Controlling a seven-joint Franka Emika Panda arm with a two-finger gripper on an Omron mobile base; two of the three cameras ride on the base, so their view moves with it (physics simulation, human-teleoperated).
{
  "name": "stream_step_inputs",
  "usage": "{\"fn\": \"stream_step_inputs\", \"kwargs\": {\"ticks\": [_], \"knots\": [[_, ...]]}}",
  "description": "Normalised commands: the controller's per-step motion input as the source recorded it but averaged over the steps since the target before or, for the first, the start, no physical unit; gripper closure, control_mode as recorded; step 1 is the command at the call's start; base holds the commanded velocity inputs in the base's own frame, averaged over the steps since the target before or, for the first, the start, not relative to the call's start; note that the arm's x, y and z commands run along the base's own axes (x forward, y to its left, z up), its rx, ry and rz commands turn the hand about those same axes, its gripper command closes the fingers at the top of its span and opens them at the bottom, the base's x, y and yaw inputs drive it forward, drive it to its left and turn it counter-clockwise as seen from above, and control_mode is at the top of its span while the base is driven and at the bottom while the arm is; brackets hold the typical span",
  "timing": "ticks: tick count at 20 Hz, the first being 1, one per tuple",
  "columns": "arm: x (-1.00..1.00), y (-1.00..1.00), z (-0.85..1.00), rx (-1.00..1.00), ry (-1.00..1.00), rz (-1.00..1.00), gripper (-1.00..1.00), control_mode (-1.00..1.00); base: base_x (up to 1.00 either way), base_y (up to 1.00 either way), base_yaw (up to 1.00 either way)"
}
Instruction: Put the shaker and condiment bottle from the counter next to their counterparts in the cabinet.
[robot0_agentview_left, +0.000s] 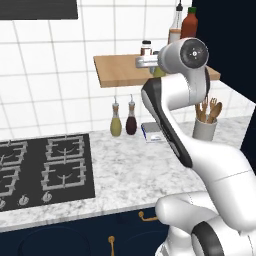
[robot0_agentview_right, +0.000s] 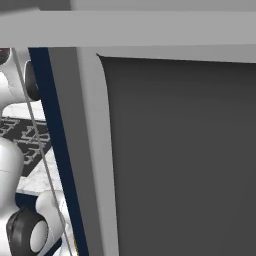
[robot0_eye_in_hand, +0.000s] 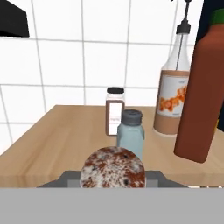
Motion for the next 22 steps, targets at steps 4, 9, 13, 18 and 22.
{"fn": "stream_step_inputs", "kwargs": {"ticks": [4, 9, 13, 18, 22], "knots": [[0.12, 0.0, -0.08, 0.02, 0.0, 0.0, 1.0, -1.0, 0.0, 0.0, 0.0], [0.13, 0.0, -0.15, 0.0, 0.0, 0.0, 1.0, -1.0, 0.0, 0.0, 0.0], [0.15, 0.0, -0.13, 0.0, 0.0, 0.0, 1.0, -1.0, 0.0, 0.0, 0.0], [0.21, 0.01, -0.09, 0.0, 0.0, 0.0, 1.0, -1.0, 0.0, 0.0, 0.0], [0.26, 0.03, -0.05, 0.0, 0.0, 0.0, 1.0, -1.0, 0.0, 0.0, 0.0]]}}
